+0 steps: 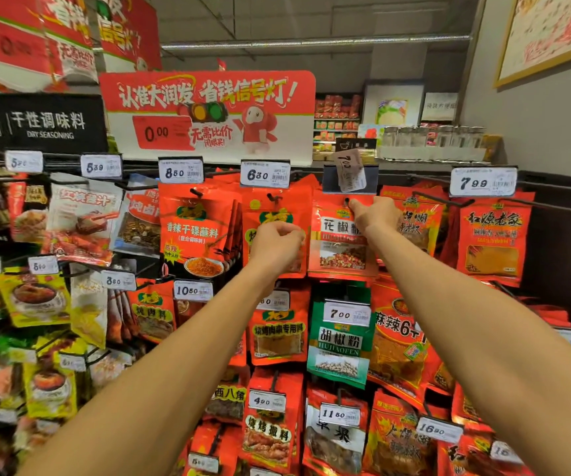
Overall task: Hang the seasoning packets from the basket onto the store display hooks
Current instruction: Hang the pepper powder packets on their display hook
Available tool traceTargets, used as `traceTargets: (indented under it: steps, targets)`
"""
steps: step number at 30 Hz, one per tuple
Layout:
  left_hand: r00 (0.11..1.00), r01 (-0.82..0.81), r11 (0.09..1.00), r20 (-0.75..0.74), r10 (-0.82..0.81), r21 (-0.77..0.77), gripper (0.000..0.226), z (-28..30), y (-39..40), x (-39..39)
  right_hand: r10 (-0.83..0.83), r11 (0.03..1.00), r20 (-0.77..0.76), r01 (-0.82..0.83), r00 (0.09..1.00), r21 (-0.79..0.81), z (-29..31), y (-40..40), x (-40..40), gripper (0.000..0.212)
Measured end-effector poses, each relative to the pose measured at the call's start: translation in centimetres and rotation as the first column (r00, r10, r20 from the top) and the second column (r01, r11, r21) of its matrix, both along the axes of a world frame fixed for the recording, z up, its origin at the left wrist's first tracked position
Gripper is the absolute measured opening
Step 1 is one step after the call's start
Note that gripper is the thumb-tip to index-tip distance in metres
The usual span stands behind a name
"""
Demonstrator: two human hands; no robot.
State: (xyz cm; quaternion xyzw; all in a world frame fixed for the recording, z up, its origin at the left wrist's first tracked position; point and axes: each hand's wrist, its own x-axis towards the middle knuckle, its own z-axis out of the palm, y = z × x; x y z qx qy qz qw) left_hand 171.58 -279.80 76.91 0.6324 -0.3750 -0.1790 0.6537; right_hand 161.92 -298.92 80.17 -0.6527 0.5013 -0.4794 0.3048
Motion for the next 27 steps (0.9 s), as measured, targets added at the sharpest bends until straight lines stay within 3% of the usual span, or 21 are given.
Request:
traceTargets:
  steps: [4, 9, 12, 15, 18, 22, 27]
  targets:
    - [0.998, 0.027, 0.999, -0.061, -0.029, -0.029, 0.015, -0.6, 1.4, 0.5, -0.004, 1.0, -0.001, 0.004, 1.0, -0.009, -1.2, 0.6, -1.1, 0.048]
    - [0.989, 0.087, 0.996, -0.118, -0.084, 0.02, 0.012, -2.4, 3.4, 1.7, -0.045, 0.981, 0.023, 0.048, 0.999, -0.19, -4.9, 5.1, -5.9, 0.023]
    - [0.976, 0.129, 0.991, -0.178, -0.122, 0.025, 0.014, -4.5, 4.6, 2.1, 0.043, 0.973, 0.103, -0.018, 0.994, -0.232, -7.1, 8.9, -8.2, 0.018]
    - [0.964, 0.172, 0.984, -0.214, -0.156, 0.057, 0.016, -8.0, 5.9, 2.1, 0.25, 0.967, 0.218, -0.235, 0.943, -0.093, -10.5, 12.5, -9.8, 0.019]
    - [0.946, 0.2, 0.971, -0.284, -0.157, 0.132, 0.018, -13.0, 7.1, 2.1, 0.317, 0.933, 0.245, -0.348, 0.916, 0.095, -15.9, 15.3, -11.2, 0.019]
    - [0.892, 0.25, 0.931, -0.437, -0.115, 0.265, 0.018, -21.7, 8.6, 1.4, 0.284, 0.872, 0.187, -0.334, 0.94, 0.358, -26.2, 18.2, -12.9, 0.021]
    - [0.833, 0.286, 0.824, -0.552, 0.038, 0.489, 0.018, -34.3, 12.5, -0.1, 0.227, 0.723, 0.035, -0.192, 0.973, 0.664, -41.2, 22.8, -15.2, 0.022]
